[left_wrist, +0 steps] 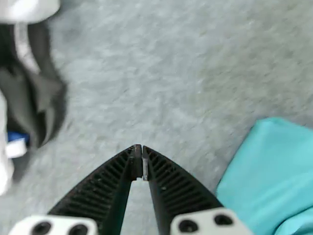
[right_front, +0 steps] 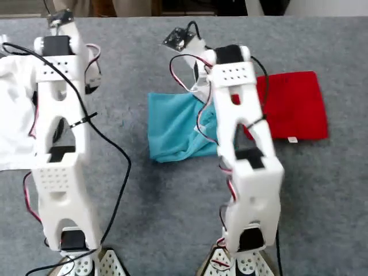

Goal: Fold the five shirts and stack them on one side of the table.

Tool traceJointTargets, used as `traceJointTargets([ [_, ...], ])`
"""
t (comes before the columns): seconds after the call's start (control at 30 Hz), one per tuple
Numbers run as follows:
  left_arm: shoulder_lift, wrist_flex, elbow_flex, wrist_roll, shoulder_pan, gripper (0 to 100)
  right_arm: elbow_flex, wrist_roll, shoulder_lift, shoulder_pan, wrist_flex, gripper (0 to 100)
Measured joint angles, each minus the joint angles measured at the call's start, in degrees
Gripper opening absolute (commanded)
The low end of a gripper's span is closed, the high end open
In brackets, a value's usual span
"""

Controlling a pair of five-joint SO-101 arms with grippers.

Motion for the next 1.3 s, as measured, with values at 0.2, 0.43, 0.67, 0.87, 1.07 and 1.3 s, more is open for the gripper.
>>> traceJointTargets([
  [0.2,-7.30,-7.38,20.84,-3.78,0.09,2,-17.49,-0.35,13.98,0.00,10.81,0.2],
  [0.43,-16.35,-21.45,44.48,-4.57,0.09,2,-9.67,-0.35,12.84,0.35,10.99,0.2],
  [0.67,-23.38,-28.84,54.59,-4.57,0.09,2,8.44,0.70,1.14,5.01,10.55,0.2],
  [0.87,-23.74,-29.27,54.59,-4.57,0.09,2,26.55,5.45,-6.42,12.66,4.84,0.2],
  [1.07,-23.74,-29.27,54.59,-4.57,0.09,2,43.69,8.97,-18.37,17.05,-1.76,0.2],
  [1.3,-24.09,-29.27,54.59,-4.57,1.05,2,51.34,9.32,-35.60,17.05,-7.03,0.4],
])
